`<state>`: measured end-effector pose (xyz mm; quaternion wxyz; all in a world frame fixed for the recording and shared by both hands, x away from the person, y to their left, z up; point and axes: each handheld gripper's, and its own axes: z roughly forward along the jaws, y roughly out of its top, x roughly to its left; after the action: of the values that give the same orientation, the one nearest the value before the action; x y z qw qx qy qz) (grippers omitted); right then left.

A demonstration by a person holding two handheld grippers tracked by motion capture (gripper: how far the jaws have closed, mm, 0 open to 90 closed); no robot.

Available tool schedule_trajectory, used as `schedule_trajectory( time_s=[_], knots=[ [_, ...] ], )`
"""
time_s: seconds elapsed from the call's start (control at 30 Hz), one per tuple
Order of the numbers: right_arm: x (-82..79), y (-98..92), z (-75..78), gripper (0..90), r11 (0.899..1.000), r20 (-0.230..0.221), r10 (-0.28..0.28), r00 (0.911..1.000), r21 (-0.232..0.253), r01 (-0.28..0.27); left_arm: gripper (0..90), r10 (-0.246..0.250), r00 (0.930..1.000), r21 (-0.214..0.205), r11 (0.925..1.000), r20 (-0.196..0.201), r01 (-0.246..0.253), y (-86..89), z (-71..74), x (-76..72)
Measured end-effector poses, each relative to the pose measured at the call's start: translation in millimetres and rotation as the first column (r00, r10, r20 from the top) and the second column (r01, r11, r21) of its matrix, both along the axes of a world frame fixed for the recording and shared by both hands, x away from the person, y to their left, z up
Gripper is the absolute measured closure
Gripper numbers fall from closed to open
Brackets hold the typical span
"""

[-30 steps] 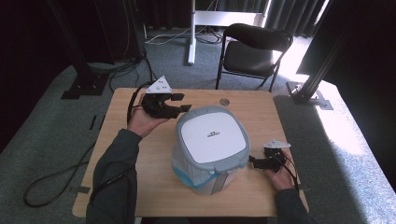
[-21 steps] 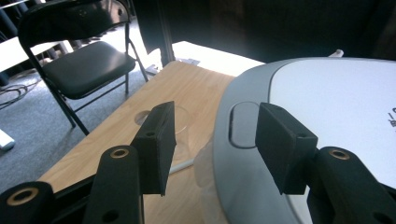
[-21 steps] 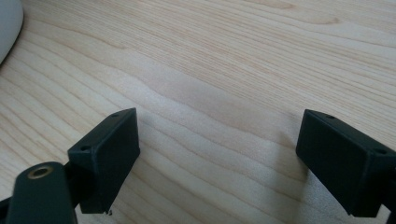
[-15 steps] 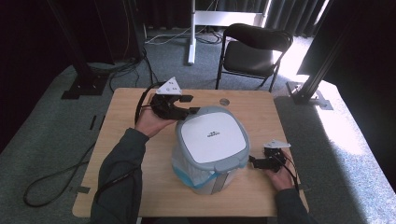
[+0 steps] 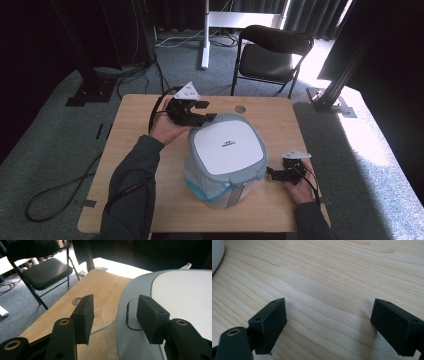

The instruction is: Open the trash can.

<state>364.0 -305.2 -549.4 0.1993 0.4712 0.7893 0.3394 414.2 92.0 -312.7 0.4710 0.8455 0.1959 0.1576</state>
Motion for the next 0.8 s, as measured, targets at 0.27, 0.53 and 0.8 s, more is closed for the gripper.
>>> schedule_trajectory(
  time_s=[0.27,0.53,0.8],
  knots=[
    [-0.1,0.1,0.0,12.4,1.0,0.0,0.001,1.0,0.0,-0.001,48.3,-0.02,0.9994,-0.01,0.9998,-0.027,0.02,1.1,-2.1,4.0],
    [-0.1,0.1,0.0,12.5,1.0,0.0,0.002,1.0,0.0,-0.002,52.7,-0.028,0.9989,-0.009,0.9996,-0.039,0.027,0.0,-2.9,6.0],
    [-0.2,0.2,0.0,12.4,1.0,0.0,0.002,1.0,0.0,-0.002,54.1,-0.035,0.9982,-0.007,0.9994,-0.048,0.035,-0.1,-2.2,7.1]
  ],
)
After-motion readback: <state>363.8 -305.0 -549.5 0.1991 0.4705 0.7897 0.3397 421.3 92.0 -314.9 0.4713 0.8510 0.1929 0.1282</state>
